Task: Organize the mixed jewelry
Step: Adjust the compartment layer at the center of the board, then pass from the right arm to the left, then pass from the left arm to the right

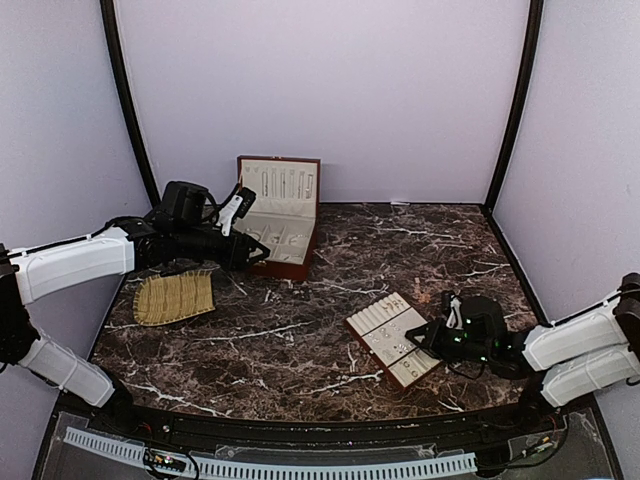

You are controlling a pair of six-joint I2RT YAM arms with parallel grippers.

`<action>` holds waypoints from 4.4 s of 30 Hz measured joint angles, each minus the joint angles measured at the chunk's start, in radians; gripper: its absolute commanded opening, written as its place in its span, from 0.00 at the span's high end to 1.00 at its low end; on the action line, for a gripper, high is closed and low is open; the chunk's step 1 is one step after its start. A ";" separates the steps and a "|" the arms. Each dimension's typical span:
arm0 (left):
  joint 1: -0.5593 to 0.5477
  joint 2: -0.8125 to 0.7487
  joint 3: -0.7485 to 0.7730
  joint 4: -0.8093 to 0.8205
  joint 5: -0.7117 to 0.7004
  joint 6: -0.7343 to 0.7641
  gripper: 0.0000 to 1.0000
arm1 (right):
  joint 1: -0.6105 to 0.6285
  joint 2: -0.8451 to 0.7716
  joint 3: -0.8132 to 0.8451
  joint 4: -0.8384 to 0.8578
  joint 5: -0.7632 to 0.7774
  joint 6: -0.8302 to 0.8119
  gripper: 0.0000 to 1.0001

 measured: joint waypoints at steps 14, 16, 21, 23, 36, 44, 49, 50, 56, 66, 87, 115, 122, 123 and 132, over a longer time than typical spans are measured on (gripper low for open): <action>-0.003 -0.009 -0.030 0.054 0.050 -0.007 0.51 | -0.001 -0.053 -0.003 -0.046 -0.003 -0.001 1.00; -0.025 -0.027 -0.064 0.093 0.060 -0.013 0.51 | -0.001 -0.082 0.010 -0.062 -0.005 0.005 1.00; -0.227 -0.067 -0.133 0.253 -0.018 0.008 0.47 | -0.001 -0.193 0.093 -0.097 -0.010 0.022 1.00; -0.313 -0.065 -0.172 0.370 -0.065 0.014 0.46 | -0.001 -0.230 0.130 -0.098 -0.017 0.029 1.00; -0.524 0.355 -0.065 0.875 -0.338 0.132 0.43 | 0.015 -0.293 0.227 0.020 -0.058 0.100 1.00; -0.536 0.431 0.034 0.956 -0.338 0.158 0.47 | 0.049 -0.250 0.232 0.097 -0.077 0.130 1.00; -0.538 0.447 0.049 0.967 -0.331 0.166 0.54 | 0.056 -0.232 0.238 0.111 -0.087 0.134 1.00; -0.540 0.449 0.050 0.967 -0.326 0.167 0.56 | 0.056 -0.230 0.241 0.111 -0.087 0.134 1.00; -0.544 0.466 0.051 0.971 -0.292 0.169 0.57 | 0.057 -0.221 0.249 0.127 -0.091 0.137 1.00; -0.546 0.482 0.079 0.978 -0.280 0.172 0.67 | 0.061 -0.187 0.259 0.138 -0.105 0.142 1.00; -0.546 0.484 0.081 0.996 -0.262 0.177 1.00 | 0.061 -0.169 0.259 0.154 -0.105 0.159 1.00; -0.339 0.269 0.036 0.496 0.371 -0.105 1.00 | 0.038 -0.225 0.608 -0.553 -0.211 -0.464 0.30; -0.340 0.262 0.112 0.237 0.569 0.014 1.00 | 0.070 -0.191 0.616 -0.566 -0.403 -0.572 0.39; -0.340 0.262 0.114 0.222 0.579 0.027 1.00 | 0.082 -0.180 0.616 -0.560 -0.415 -0.577 0.40; -0.340 0.262 0.114 0.169 0.641 0.085 1.00 | 0.166 -0.091 0.617 -0.486 -0.472 -0.589 0.60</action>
